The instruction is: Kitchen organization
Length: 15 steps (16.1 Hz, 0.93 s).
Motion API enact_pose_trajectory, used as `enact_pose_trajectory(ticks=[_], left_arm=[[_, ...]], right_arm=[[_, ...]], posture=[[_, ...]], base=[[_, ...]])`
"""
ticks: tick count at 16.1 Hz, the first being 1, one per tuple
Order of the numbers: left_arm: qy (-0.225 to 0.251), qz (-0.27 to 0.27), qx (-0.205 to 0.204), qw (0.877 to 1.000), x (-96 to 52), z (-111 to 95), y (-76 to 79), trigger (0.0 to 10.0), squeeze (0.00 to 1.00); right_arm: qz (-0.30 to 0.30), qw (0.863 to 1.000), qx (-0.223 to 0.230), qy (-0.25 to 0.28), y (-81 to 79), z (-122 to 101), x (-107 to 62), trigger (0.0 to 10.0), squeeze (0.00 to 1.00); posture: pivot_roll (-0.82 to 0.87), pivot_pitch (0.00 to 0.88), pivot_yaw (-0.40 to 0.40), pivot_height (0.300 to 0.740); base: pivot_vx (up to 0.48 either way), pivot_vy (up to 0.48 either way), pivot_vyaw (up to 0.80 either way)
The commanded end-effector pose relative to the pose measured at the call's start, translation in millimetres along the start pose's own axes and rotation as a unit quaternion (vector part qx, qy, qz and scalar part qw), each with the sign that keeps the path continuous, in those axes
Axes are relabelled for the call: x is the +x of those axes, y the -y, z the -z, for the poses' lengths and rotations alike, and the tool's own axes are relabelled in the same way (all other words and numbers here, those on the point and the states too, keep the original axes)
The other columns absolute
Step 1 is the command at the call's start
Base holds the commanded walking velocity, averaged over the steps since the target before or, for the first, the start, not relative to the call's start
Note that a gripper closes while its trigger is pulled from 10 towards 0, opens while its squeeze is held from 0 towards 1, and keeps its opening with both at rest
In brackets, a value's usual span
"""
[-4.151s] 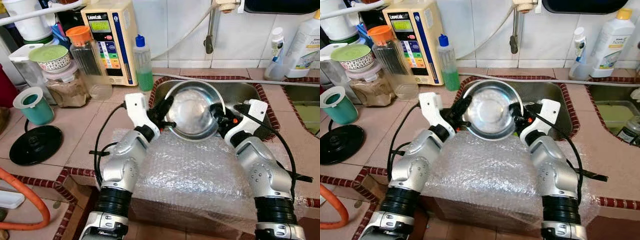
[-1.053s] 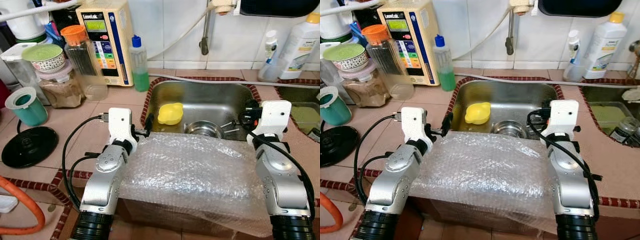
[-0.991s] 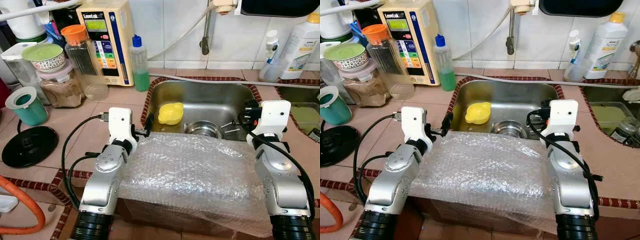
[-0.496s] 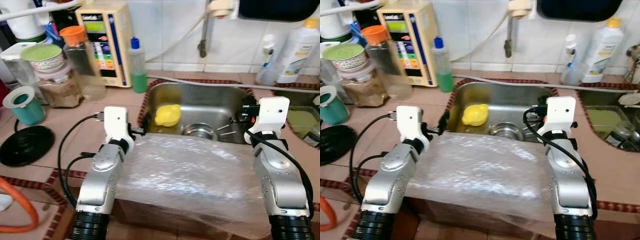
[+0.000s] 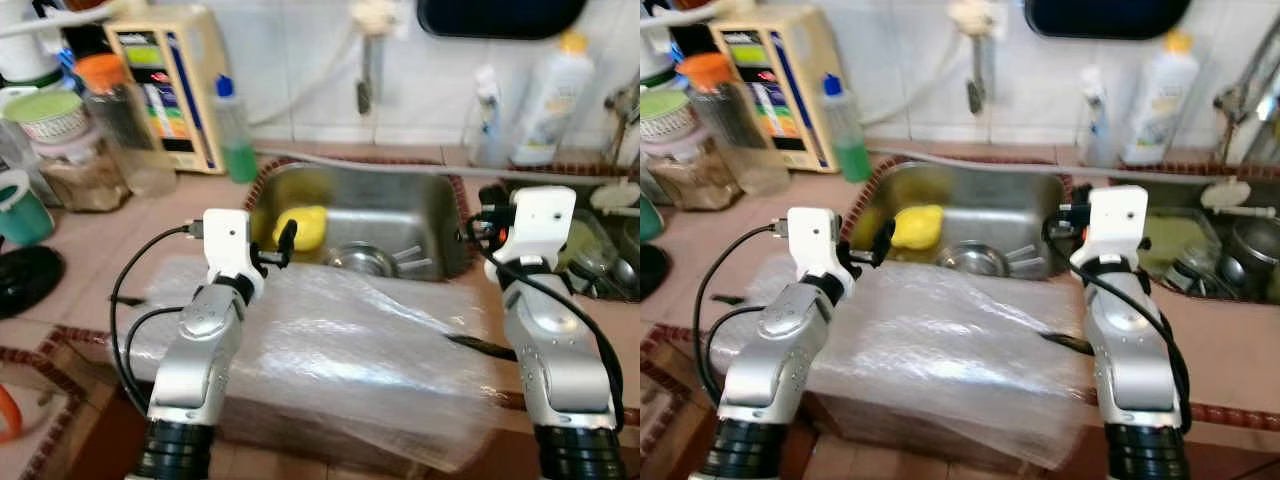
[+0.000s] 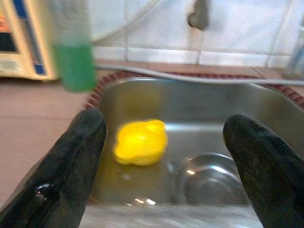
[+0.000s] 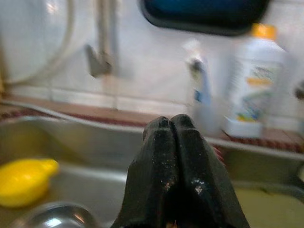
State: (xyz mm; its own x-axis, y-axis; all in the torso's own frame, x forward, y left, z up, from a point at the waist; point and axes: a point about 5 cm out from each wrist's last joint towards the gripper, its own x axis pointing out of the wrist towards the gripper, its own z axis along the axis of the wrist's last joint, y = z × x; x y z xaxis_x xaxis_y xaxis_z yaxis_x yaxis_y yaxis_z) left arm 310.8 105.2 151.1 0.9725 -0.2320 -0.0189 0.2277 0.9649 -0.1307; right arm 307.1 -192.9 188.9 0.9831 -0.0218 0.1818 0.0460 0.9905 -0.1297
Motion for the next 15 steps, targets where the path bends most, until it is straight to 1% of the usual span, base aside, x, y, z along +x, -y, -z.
enact_pose_trajectory(ticks=[1, 4, 6, 8, 13, 15], left_arm=[[0.001, -0.009, 0.007, 1.000, 0.0, -2.6, -2.6, 10.0, 0.00], [-0.002, -0.016, 0.005, 1.000, -0.2, -4.0, -5.5, 10.0, 0.00], [-0.002, -0.017, 0.000, 1.000, -0.6, -3.9, -4.7, 10.0, 0.00], [-0.004, -0.014, 0.001, 1.000, -0.9, -3.0, -2.1, 10.0, 0.00], [-0.008, -0.011, 0.004, 1.000, 0.3, -2.6, -1.2, 10.0, 0.00], [-0.011, -0.010, 0.005, 1.000, -0.6, -1.0, -0.7, 10.0, 0.00]], right_arm=[[0.000, 1.000, -0.002, 0.007, 0.0, -3.9, 0.8, 10.0, 0.00], [0.001, 1.000, -0.001, 0.012, 0.8, -6.9, 0.0, 10.0, 0.00], [0.001, 1.000, -0.002, 0.014, 0.7, -7.7, 0.1, 10.0, 0.00], [0.002, 1.000, -0.001, 0.013, 0.6, -7.1, -0.5, 10.0, 0.00], [0.004, 1.000, -0.001, 0.012, 2.2, -7.0, -1.2, 10.0, 0.00], [0.004, 1.000, 0.000, 0.011, 1.9, -6.4, -2.0, 10.0, 0.00]], posture=[[-0.05, 0.000, 0.080, 0.740], [-0.05, 0.000, 0.085, 0.740], [-0.05, 0.000, 0.089, 0.740], [-0.06, 0.000, 0.087, 0.740], [-0.06, 0.000, 0.090, 0.740], [-0.06, 0.000, 0.091, 0.740]], base=[[0.000, 0.000, 0.00], [0.000, 0.000, 0.00], [0.000, 0.000, 0.00], [0.000, 0.000, 0.00], [0.000, 0.000, 0.00], [-0.259, 0.000, 0.00]])
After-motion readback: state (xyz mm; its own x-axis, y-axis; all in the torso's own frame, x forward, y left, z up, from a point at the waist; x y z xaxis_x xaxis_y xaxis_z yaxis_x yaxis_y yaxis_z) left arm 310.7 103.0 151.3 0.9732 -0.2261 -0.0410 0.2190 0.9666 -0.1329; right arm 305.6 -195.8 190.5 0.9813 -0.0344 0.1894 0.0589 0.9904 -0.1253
